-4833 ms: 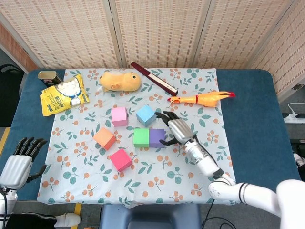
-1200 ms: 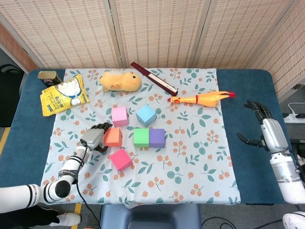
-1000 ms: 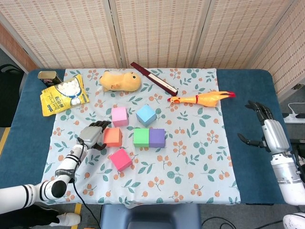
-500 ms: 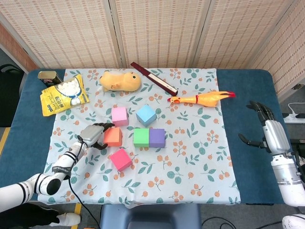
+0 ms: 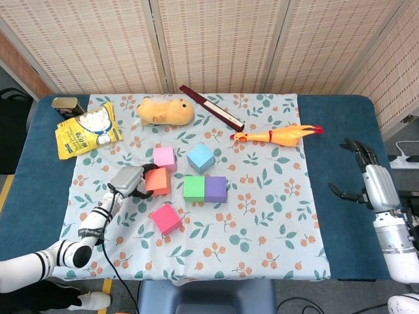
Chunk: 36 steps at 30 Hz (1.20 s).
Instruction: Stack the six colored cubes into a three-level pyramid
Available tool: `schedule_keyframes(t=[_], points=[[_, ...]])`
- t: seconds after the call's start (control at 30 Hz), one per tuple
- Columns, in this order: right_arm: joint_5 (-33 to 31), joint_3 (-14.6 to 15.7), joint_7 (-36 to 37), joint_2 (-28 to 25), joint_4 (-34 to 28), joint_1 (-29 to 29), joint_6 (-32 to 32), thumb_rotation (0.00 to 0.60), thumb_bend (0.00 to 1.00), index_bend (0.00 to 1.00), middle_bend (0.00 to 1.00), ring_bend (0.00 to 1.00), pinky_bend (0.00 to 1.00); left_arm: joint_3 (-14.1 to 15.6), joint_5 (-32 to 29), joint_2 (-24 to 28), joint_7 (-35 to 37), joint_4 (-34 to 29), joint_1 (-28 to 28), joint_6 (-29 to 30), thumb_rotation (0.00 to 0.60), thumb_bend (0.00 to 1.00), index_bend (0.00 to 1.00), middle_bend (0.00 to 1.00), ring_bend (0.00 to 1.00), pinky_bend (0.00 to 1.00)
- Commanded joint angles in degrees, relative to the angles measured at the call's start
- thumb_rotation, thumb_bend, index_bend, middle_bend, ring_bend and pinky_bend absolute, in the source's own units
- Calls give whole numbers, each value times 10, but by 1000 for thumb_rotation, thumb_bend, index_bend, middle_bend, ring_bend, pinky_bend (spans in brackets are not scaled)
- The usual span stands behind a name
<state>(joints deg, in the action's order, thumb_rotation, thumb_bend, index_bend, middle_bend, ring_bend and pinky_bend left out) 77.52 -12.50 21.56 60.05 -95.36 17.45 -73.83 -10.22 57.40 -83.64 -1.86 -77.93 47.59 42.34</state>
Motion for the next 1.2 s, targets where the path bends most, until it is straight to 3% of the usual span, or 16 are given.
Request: schedule_keyframes(t=[0.03,0.7,1.2], points=[[0,0,0,0,0,0,0,600,154,0,143,0,0,-1,3,3,-4,-10,0,1,600,354,410,430,382,349],[1,0,1,-7,-4,-10,-8,600,154,0,143,0,0,2,-51,-31,-74,-35,21,16,600,355,378,403,336,332],[1,-1,6,-8,-1,-13,-9,600,154,0,143,0,0,1,-49,-50,-89,-19,28,21,600,356,377,396,330,316]])
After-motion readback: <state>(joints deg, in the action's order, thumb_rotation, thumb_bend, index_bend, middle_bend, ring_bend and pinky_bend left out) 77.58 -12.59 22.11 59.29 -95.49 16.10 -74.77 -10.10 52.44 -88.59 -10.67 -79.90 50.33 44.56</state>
